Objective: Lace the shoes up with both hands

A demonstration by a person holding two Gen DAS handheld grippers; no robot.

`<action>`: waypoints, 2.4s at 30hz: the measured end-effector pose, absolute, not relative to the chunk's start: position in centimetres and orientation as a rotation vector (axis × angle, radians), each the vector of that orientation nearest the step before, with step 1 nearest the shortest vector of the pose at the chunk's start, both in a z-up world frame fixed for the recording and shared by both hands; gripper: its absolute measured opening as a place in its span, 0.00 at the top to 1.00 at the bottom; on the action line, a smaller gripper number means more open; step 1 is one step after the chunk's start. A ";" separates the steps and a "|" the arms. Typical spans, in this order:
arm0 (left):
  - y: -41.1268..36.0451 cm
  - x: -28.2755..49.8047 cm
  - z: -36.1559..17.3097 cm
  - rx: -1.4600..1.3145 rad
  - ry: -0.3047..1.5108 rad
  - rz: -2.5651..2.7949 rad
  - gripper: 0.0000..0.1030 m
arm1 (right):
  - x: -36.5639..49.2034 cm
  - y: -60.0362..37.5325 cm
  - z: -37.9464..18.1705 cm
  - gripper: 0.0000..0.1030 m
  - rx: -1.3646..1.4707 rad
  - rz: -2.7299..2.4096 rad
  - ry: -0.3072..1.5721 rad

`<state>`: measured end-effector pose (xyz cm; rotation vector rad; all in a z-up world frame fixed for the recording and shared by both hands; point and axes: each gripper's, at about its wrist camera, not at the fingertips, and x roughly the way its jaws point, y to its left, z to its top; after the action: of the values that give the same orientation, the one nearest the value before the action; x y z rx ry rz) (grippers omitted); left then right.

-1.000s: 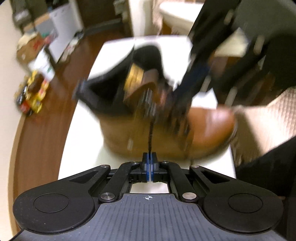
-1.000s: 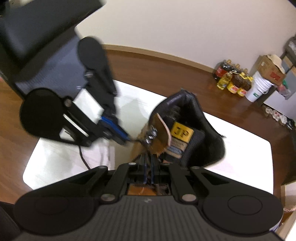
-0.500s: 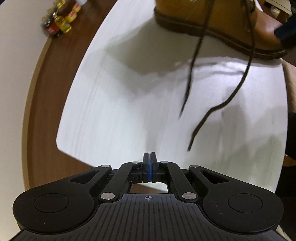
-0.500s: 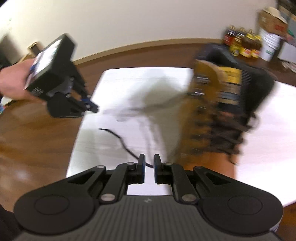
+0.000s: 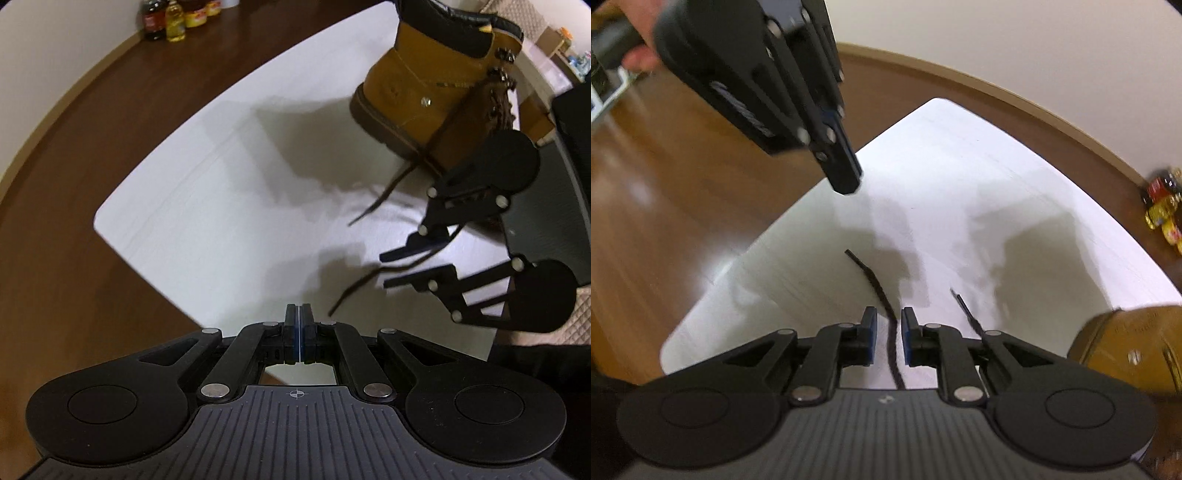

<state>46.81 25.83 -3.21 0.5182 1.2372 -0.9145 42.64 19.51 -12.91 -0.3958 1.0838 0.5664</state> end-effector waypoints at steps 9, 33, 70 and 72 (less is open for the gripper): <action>24.6 45.0 -3.9 0.523 1.218 -0.901 0.99 | 41.8 18.4 -12.7 0.97 -0.258 0.539 1.142; 17.9 42.4 0.2 -0.248 1.398 -1.028 0.87 | 31.0 4.4 -5.5 0.97 0.536 0.060 0.876; -3.1 36.4 5.7 0.295 1.206 -0.625 0.97 | 35.4 -16.7 -6.1 0.87 0.409 0.420 0.748; -3.3 37.2 5.3 0.222 1.259 -0.592 0.97 | 36.3 -17.3 -6.1 0.87 0.395 0.479 0.733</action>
<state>37.23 -3.25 5.27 0.2225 1.2591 -0.5916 36.28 -17.33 -6.14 0.3946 0.7327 0.4794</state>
